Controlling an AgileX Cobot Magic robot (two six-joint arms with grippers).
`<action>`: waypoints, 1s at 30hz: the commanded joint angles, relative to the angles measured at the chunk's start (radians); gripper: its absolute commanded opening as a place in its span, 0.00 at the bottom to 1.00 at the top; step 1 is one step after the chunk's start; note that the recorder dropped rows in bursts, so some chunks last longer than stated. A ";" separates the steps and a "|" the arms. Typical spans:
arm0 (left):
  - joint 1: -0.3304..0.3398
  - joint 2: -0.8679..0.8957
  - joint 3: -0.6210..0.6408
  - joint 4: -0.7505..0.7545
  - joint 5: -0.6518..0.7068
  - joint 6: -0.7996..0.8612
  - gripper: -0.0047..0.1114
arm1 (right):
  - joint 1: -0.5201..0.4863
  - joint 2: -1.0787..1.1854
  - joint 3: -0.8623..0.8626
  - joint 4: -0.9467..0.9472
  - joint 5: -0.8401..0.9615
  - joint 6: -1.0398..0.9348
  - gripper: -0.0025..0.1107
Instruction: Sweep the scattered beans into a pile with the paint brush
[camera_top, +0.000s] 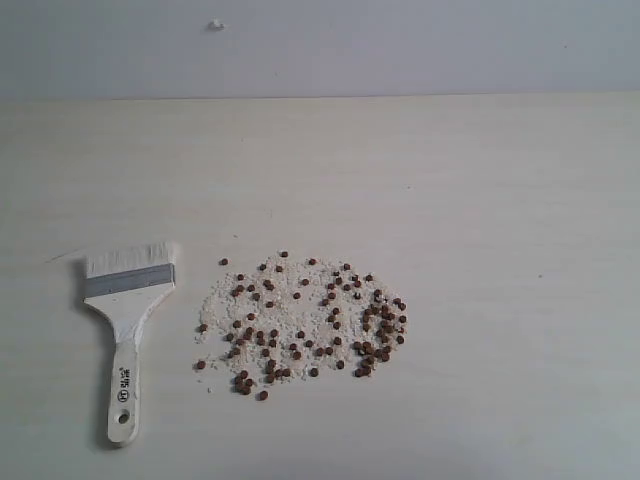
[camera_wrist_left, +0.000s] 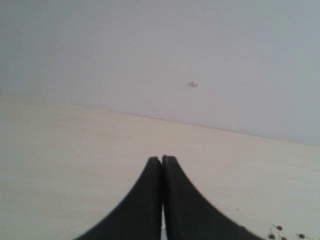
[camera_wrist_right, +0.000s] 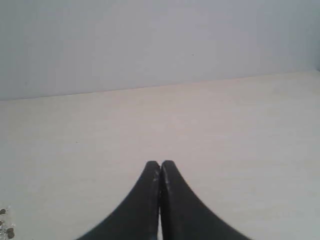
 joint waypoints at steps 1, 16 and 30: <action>-0.006 -0.007 0.003 0.004 -0.005 -0.007 0.04 | -0.005 -0.005 0.005 0.001 -0.006 -0.003 0.02; -0.006 -0.007 0.003 -0.002 -0.171 -0.180 0.04 | -0.005 -0.005 0.005 0.001 -0.006 -0.003 0.02; -0.002 0.274 -0.281 0.023 0.000 -0.214 0.04 | -0.005 -0.005 0.005 0.001 -0.006 -0.003 0.02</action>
